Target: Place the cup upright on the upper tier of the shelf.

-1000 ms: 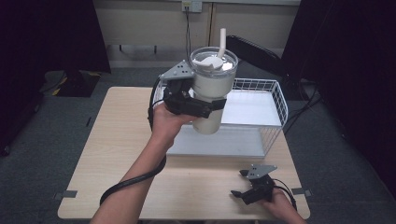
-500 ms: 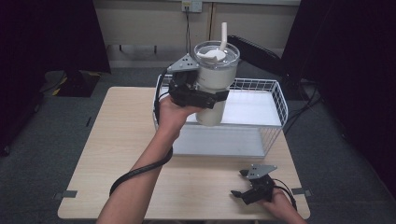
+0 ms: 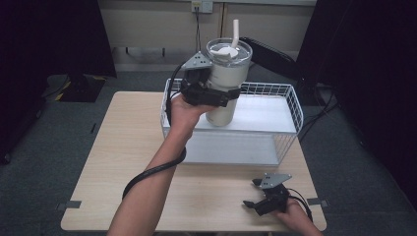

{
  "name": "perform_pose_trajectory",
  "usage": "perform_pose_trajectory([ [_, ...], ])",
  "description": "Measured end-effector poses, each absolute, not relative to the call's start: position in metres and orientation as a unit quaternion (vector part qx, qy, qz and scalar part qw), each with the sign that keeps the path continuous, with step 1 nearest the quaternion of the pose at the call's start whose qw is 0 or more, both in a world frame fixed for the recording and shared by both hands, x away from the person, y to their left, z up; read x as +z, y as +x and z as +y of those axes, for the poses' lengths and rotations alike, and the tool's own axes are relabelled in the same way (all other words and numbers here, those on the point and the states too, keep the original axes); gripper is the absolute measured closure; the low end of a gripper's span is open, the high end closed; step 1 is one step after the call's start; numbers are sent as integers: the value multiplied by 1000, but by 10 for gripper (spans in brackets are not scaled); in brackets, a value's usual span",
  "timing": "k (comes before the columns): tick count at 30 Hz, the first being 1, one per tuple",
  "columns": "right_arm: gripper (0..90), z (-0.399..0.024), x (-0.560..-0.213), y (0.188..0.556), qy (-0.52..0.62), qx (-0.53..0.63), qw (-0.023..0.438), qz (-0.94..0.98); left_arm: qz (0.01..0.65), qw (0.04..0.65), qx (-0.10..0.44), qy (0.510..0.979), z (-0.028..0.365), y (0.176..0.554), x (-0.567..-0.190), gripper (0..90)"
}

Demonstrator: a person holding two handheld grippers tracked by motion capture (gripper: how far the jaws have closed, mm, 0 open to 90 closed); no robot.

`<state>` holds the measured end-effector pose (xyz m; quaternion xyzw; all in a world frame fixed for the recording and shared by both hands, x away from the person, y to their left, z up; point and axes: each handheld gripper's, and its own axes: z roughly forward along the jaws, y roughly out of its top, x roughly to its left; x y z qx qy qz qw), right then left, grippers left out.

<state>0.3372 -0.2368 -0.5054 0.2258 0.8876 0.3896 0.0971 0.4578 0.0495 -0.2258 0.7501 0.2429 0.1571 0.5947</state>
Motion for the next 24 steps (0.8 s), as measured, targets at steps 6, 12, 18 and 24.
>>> perform_pose_trajectory([
  [6, 131, -237, -505, 337, 226, 389, 97, 888, 249, 594, 159, 748, 46, 465, -228, 89],
  [12, 131, -237, -505, 337, 226, 390, 97, 888, 259, 596, 159, 743, 41, 473, -235, 89],
  [18, 131, -237, -505, 337, 226, 390, 97, 888, 268, 595, 166, 740, 38, 482, -241, 88],
  [24, 131, -237, -505, 337, 226, 390, 97, 888, 274, 593, 175, 737, 38, 489, -247, 88],
])
